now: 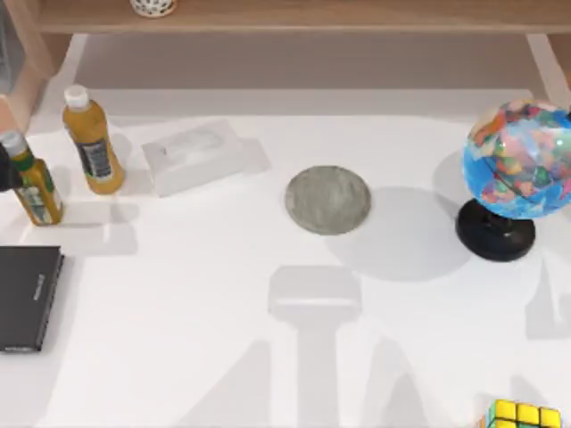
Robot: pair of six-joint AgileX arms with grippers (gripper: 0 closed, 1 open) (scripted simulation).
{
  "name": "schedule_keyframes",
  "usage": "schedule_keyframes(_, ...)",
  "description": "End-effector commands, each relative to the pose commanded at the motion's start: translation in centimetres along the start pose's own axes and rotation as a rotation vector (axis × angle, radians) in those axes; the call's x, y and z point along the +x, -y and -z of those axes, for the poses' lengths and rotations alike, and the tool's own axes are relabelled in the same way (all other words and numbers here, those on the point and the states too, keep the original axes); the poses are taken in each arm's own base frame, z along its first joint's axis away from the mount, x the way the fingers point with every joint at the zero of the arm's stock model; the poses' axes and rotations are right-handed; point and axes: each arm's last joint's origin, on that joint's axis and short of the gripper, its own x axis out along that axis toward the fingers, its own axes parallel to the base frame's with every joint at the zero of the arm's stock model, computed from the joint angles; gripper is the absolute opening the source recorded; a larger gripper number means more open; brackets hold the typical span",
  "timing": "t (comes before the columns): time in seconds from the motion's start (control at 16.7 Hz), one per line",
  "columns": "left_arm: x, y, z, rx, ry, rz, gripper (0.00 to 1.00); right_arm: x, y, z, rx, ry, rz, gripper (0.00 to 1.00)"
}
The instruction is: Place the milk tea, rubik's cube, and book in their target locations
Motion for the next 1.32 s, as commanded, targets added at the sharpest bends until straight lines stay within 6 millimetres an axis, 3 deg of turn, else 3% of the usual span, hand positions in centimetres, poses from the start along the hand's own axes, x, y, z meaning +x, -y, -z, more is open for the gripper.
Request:
schedule_keyframes(0.12,3.8,1.0,-1.0,-0.003,-0.036,0.004,1.0,0.0,0.0,0.0,0.0,0.0,0.0,1.0)
schedule_keyframes(0.24,8.1,2.4,-0.7,-0.001,-0.083,0.009,1.0,0.0,0.0,0.0,0.0,0.0,0.0,1.0)
schedule_keyframes(0.48,16.0,5.9,2.2,0.01,-0.142,0.017,1.0,0.0,0.0,0.0,0.0,0.0,0.0,1.0)
schedule_keyframes(0.66,20.0,8.3,4.2,0.011,-0.127,0.021,1.0,0.0,0.0,0.0,0.0,0.0,0.0,1.0)
schedule_keyframes(0.9,22.7,10.3,5.4,0.005,-0.084,0.023,1.0,0.0,0.0,0.0,0.0,0.0,0.0,1.0)
schedule_keyframes(1.32,22.9,10.3,5.5,0.004,-0.08,0.02,1.0,0.0,0.0,0.0,0.0,0.0,0.0,1.0)
